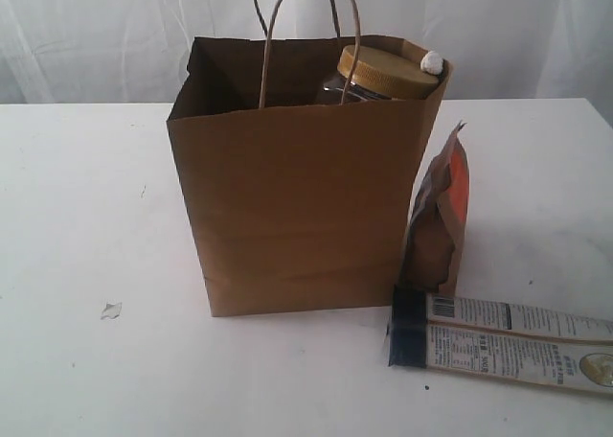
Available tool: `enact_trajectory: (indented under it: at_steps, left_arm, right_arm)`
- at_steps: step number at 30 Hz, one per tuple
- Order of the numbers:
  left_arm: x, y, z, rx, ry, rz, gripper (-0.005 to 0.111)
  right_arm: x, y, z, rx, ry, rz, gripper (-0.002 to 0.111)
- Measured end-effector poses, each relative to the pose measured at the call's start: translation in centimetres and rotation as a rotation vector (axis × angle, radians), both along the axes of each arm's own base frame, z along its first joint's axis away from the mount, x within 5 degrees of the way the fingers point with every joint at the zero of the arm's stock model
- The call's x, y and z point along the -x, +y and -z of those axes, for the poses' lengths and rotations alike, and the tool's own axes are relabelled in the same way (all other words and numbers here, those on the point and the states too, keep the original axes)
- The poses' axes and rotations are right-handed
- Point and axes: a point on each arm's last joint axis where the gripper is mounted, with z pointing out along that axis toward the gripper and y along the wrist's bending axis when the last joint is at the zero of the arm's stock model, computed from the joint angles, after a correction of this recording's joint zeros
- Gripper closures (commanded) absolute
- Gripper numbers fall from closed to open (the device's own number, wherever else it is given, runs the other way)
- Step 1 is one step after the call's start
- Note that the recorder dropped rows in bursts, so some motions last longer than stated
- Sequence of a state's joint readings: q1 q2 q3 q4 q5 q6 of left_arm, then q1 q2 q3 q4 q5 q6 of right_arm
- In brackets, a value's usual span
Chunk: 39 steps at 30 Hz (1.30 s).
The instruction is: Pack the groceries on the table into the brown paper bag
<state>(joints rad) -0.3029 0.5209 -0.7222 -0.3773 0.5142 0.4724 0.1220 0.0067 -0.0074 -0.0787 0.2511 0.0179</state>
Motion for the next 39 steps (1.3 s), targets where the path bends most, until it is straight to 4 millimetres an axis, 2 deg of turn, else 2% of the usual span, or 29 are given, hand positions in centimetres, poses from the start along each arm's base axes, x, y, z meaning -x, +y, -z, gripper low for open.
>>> enact_trajectory:
  at_steps: [5, 7, 9, 15, 19, 29, 39]
  left_arm:
    - [-0.9, 1.8, 2.5, -0.163, -0.284, -0.157, 0.036]
    - [-1.2, 2.1, 4.0, -0.211, -0.402, -0.192, 0.036]
    - [-1.3, 2.2, 6.0, -0.229, -0.446, -0.203, 0.036]
    - [-0.4, 2.5, 11.6, -0.278, -0.388, -0.186, 0.036]
    - [0.6, 2.8, 14.2, -0.296, -0.354, -0.176, 0.036]
    - [2.6, 3.4, 17.1, -0.339, -0.249, -0.145, 0.036]
    - [2.9, 3.5, 17.6, -0.335, -0.258, -0.147, 0.036]
  right_arm:
    - [0.0, 0.0, 0.0, 0.000, 0.000, 0.000, 0.099]
    - [0.0, 0.0, 0.0, 0.000, 0.000, 0.000, 0.099]
    - [0.0, 0.0, 0.0, 0.000, 0.000, 0.000, 0.099]
    - [0.0, 0.0, 0.0, 0.000, 0.000, 0.000, 0.099]
    - [0.0, 0.0, 0.0, 0.000, 0.000, 0.000, 0.099]
    - [0.0, 0.0, 0.0, 0.000, 0.000, 0.000, 0.099]
    - [0.0, 0.0, 0.0, 0.000, 0.000, 0.000, 0.099]
